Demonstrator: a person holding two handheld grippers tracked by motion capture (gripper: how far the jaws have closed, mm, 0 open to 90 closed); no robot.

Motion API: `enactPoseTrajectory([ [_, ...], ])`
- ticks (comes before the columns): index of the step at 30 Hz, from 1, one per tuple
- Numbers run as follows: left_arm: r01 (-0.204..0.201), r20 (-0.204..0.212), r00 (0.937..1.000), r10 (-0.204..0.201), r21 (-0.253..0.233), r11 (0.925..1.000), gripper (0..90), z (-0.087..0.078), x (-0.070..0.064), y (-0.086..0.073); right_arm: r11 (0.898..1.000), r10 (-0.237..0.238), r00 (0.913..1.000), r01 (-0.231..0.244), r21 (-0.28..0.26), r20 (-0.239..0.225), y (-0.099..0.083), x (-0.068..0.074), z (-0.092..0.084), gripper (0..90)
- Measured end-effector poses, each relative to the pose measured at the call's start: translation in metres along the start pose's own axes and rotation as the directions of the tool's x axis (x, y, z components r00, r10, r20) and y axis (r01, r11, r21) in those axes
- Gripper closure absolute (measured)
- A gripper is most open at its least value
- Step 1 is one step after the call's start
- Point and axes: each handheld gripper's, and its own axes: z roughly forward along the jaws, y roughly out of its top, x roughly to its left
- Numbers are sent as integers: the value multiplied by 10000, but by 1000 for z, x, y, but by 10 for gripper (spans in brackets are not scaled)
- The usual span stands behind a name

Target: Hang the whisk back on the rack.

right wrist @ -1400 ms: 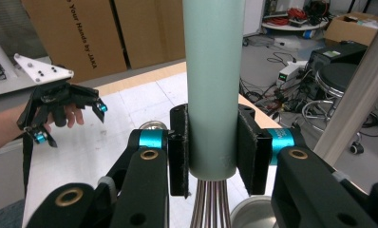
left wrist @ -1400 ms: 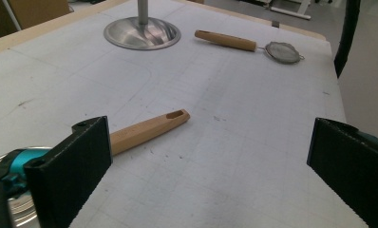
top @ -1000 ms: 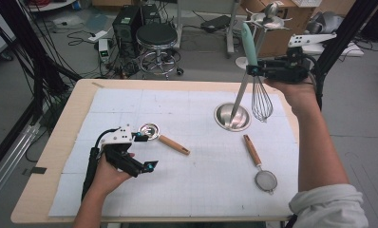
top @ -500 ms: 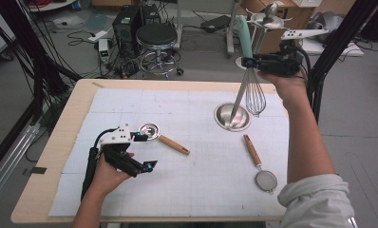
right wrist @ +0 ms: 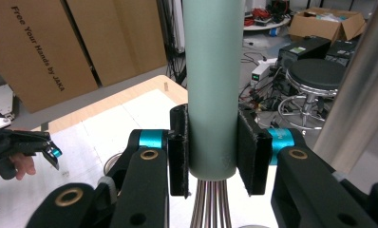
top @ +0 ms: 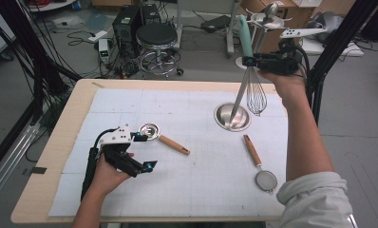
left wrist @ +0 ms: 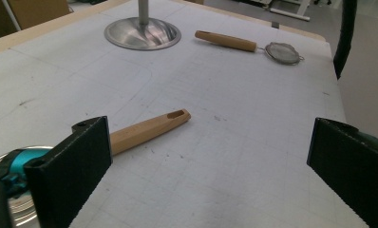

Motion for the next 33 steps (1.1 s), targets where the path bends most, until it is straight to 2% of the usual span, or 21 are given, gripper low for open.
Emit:
enactPoseTrajectory([
  [8,-44,-19,10000,44,56,10000,16,0,0,0,9998,191,9998,-190,-80,115,-11,-5,-8,694],
  [11,-61,-17,10000,61,94,9999,16,1,0,0,9992,248,9997,-248,-300,13,-16,-6,-9,693],
  [21,-35,-60,10000,35,77,10000,16,1,-1,0,10000,39,9989,-36,-80,473,-15,0,3,682],
  [24,-39,0,10000,39,124,9999,16,1,0,-1,10000,-47,9974,41,71,725,-15,2,6,571],
  [26,-16,-17,10000,16,108,9999,16,1,0,-1,9999,-84,9965,79,69,826,-15,4,5,539],
  [30,-7,-3,10000,7,81,10000,16,1,0,-1,9997,-245,9959,242,44,872,-14,11,2,480],
  [33,-17,-15,10000,17,91,10000,16,1,0,-1,9983,-591,9960,590,42,672,-12,17,1,446],
])
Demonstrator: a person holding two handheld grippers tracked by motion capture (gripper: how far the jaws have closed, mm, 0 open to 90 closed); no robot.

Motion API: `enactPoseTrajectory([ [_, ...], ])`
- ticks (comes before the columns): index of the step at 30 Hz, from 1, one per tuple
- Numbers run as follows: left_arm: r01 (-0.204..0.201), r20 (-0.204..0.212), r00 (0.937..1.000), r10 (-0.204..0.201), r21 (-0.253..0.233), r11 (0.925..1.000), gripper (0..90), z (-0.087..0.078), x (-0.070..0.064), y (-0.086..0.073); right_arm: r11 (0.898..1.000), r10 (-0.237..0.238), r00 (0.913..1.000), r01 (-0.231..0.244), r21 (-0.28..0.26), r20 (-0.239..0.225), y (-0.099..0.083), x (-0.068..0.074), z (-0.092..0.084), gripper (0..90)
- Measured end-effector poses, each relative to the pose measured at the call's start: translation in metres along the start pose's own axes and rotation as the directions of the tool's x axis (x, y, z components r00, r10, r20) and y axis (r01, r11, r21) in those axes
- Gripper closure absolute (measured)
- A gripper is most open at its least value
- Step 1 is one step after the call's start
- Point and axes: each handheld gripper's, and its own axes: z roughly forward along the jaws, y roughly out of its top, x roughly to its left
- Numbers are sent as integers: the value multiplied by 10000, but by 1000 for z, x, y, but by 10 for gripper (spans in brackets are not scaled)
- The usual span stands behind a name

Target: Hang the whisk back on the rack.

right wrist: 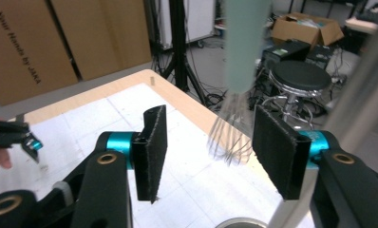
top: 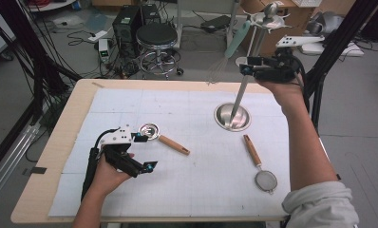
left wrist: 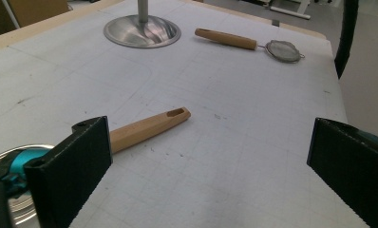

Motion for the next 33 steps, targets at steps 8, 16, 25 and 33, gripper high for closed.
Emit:
enactPoseTrajectory([
  [8,-11,-19,10000,11,16,10000,16,0,-1,0,9972,-745,9935,735,-154,-865,5,24,-3,383],
  [16,-53,16,10000,53,63,10000,16,2,-1,1,9903,-1389,9775,1387,-124,-1590,8,45,-6,349],
  [25,-77,27,10000,76,71,9999,16,1,-1,1,9902,-1386,9712,1398,-73,-1939,-2,53,0,316],
  [33,-34,-3,10000,34,49,10000,16,2,-1,1,9884,-1377,9568,1493,263,-2560,-16,57,7,305],
])
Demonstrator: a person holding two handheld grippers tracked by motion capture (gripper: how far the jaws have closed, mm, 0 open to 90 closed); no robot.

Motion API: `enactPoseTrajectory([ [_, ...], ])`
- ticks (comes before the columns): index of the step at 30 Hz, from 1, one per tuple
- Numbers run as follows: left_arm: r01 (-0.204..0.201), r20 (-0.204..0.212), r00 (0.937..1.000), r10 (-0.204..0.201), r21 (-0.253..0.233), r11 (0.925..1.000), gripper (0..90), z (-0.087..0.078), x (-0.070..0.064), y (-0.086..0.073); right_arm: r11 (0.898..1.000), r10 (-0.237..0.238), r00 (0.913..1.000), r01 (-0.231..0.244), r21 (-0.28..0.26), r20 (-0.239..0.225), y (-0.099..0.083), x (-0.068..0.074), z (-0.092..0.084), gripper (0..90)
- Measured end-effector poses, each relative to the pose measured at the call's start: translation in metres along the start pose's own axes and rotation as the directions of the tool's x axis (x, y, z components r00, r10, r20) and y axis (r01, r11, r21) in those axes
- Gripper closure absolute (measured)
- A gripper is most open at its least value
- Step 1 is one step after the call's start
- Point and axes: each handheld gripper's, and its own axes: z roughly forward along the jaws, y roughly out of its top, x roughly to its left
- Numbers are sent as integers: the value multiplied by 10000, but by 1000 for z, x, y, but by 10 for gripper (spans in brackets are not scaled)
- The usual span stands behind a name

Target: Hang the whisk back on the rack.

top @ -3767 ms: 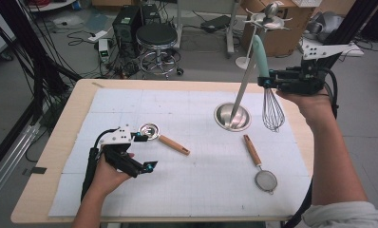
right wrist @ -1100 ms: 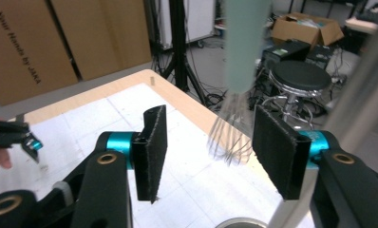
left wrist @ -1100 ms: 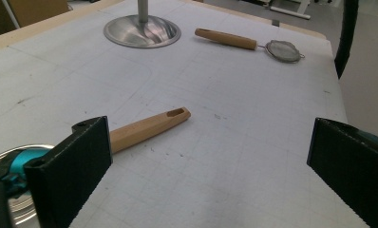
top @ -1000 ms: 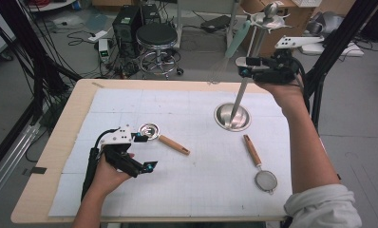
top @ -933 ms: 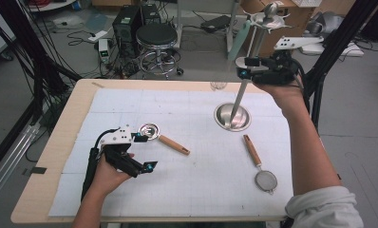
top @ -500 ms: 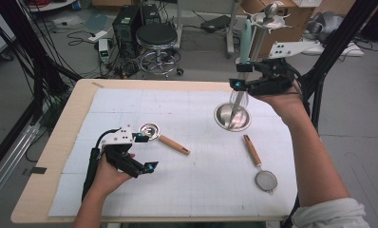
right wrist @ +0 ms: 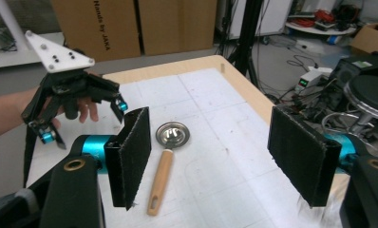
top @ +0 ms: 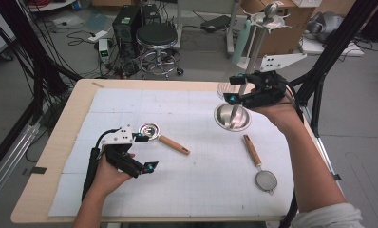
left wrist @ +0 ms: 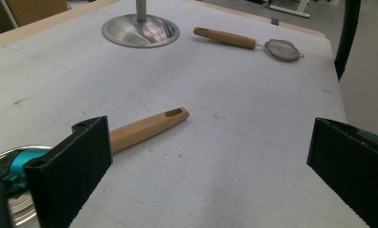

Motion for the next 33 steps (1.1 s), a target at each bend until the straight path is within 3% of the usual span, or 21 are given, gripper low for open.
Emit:
enactPoseTrajectory([
  [9,14,35,10000,-14,17,10000,16,1,0,0,9997,6,9997,1,247,-260,-13,4,4,267],
  [13,-19,9,10000,19,24,10000,16,1,0,0,9993,49,9976,-22,380,-690,-22,7,8,260],
  [18,-22,40,10000,22,57,10000,16,1,0,0,9987,154,9960,-111,498,-876,-33,8,12,256],
  [24,-41,39,10000,40,22,10000,16,1,0,0,9940,550,9943,-459,988,-913,-60,12,20,253],
  [33,-8,125,9999,8,9,10000,16,3,-1,0,9910,768,9886,-614,1193,-1297,-101,30,34,247],
])
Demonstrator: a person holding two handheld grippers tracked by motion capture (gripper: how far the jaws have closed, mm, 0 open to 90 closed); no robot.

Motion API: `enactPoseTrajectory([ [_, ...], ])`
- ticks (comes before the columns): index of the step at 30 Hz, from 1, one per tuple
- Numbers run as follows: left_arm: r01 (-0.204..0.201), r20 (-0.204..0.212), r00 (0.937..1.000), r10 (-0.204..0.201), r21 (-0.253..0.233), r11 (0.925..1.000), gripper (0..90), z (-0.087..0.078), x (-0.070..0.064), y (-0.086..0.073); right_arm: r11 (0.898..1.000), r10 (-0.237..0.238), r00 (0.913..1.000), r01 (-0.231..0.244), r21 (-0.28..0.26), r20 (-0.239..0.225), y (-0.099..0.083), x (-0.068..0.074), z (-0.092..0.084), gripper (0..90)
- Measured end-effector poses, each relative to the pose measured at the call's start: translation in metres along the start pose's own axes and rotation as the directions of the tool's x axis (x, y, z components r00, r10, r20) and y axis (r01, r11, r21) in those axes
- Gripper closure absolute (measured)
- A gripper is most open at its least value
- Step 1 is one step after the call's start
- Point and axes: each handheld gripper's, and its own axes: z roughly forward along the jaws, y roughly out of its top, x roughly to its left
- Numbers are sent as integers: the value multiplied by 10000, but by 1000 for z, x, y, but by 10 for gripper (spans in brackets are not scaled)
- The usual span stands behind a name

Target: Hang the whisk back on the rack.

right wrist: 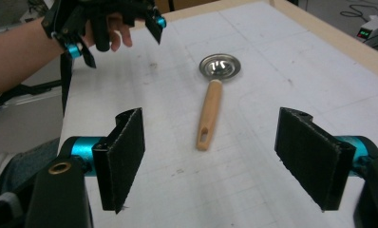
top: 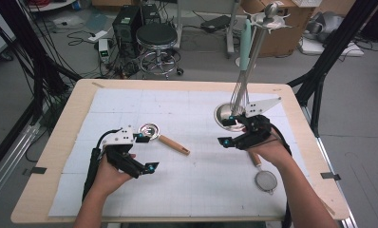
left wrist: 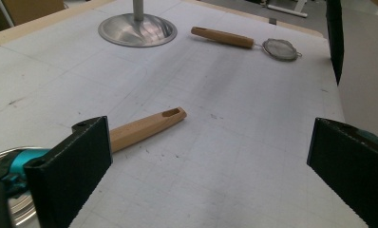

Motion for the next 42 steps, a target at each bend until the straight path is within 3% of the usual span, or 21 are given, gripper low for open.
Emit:
enactPoseTrajectory([
  [4,8,-10,10000,-8,32,10000,16,1,-1,0,10000,38,10000,-38,56,-16,-8,5,5,227],
  [12,9,14,10000,-9,143,9999,16,3,-1,-1,9996,-50,9992,39,277,398,-26,13,11,211],
  [22,147,9,9999,-147,235,9996,16,8,0,-5,9955,562,9894,-657,678,1337,-54,19,14,183],
  [27,185,4,9998,-185,371,9991,16,12,1,-9,9924,882,9815,-1013,698,1701,-67,23,13,180],
  [29,183,-2,9998,-183,405,9990,16,13,2,-9,9910,1002,9822,-1128,718,1590,-70,25,12,156],
  [32,189,-23,9998,-188,425,9989,16,13,2,-10,9918,1175,9793,-1241,301,1647,-77,27,6,156],
  [36,197,-22,9998,-196,438,9988,16,14,1,-10,9898,1341,9734,-1409,234,1858,-85,29,1,156],
  [42,146,-43,9999,-144,514,9986,16,17,0,-11,9911,1222,9729,-1303,287,1962,-88,29,-2,156],
])
